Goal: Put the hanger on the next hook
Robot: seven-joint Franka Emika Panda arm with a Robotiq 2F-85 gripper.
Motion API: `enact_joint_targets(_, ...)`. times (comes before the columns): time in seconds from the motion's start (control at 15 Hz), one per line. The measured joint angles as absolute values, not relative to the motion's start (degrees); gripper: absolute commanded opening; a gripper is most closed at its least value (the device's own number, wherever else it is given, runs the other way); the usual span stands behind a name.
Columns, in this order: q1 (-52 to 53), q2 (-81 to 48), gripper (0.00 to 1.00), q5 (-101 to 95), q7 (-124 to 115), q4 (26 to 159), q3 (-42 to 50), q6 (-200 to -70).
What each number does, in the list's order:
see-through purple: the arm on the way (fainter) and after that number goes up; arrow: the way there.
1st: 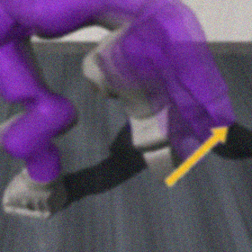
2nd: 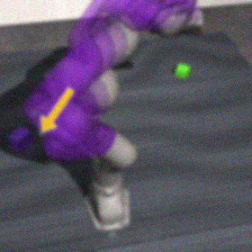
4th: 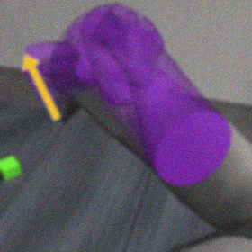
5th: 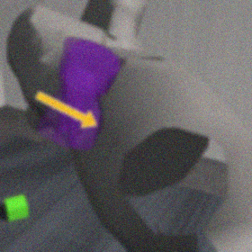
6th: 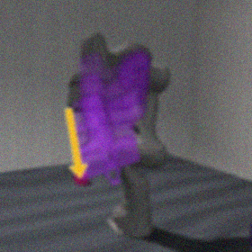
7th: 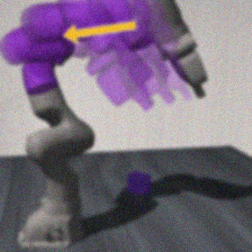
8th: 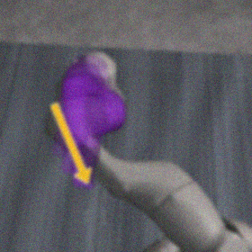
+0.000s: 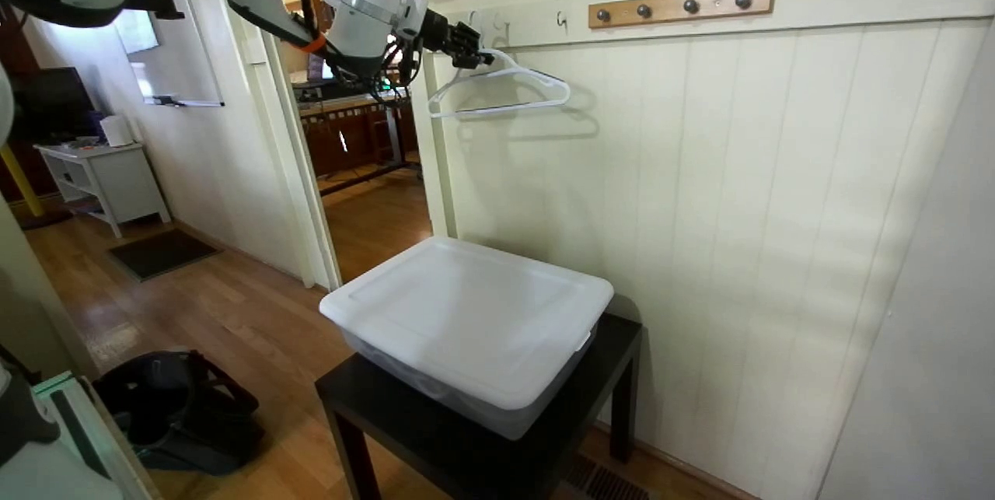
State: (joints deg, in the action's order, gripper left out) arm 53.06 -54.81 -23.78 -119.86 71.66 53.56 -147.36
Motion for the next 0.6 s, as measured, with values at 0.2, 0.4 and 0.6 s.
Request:
enact_joint_targets(0.2,53.00,-54.85,0.02,-23.78,-119.86,71.68,53.57,-147.36)
enact_joint_targets(0.4,52.75,-54.85,0.02,-23.78,-119.86,71.68,53.90,-147.35)
enact_joint_targets(0.6,52.32,-54.83,0.02,-23.78,-119.60,71.65,54.28,-147.35)
